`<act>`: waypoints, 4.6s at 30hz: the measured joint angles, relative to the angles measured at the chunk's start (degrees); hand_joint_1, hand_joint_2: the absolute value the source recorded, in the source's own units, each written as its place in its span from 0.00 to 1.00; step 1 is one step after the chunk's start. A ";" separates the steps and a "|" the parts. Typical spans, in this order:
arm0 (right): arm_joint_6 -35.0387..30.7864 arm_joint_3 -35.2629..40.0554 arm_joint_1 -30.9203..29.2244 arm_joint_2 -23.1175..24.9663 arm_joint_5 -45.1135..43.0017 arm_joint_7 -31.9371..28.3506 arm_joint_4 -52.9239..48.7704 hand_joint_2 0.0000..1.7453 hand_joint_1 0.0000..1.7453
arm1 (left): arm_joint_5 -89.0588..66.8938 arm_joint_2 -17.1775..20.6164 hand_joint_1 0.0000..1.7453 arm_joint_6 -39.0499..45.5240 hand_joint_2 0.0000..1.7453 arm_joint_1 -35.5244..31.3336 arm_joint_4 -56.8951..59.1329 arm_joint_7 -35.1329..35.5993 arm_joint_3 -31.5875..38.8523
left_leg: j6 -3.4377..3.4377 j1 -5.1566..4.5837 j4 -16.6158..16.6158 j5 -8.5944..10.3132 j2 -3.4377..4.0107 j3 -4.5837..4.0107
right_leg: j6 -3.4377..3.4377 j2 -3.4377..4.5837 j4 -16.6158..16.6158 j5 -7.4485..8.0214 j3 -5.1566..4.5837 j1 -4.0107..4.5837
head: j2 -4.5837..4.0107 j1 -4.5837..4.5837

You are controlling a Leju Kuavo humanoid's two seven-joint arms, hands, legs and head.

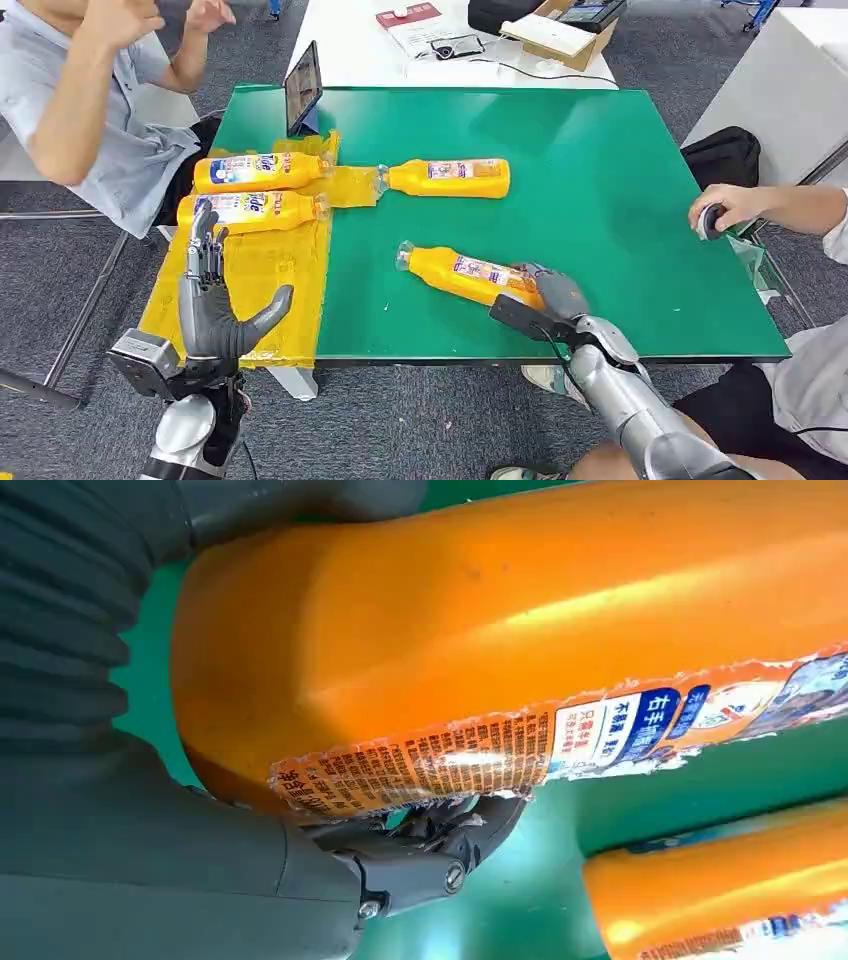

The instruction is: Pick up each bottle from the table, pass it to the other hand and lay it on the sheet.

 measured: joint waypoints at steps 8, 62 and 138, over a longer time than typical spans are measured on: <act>-0.39 -0.74 1.62 0.39 -5.47 -6.08 -0.66 1.00 1.00 | 1.36 0.02 0.00 -0.70 1.00 -0.01 0.00 -0.20 0.02 | 0.00 0.00 0.00 -0.01 0.00 -0.01 | 0.01 0.01 0.01 0.01 0.04 0.00 | 0.02 -0.02; -4.22 5.16 17.35 8.17 -20.10 -16.74 -34.84 1.00 1.00 | 11.10 -3.43 0.00 -16.61 1.00 0.70 8.90 -0.11 -6.65 | -0.03 0.00 -0.01 -0.02 -0.06 -0.61 | 0.03 -0.02 0.03 -0.03 -0.51 0.00 | 0.02 -0.02; -23.76 10.78 17.25 9.86 -28.74 -16.74 -29.26 0.00 0.00 | 15.14 -2.60 1.00 6.48 1.00 -5.54 13.22 4.81 -2.73 | -0.03 0.01 -0.01 -0.01 -0.03 -0.66 | 0.02 0.00 0.04 -0.02 -0.58 0.00 | 0.02 0.00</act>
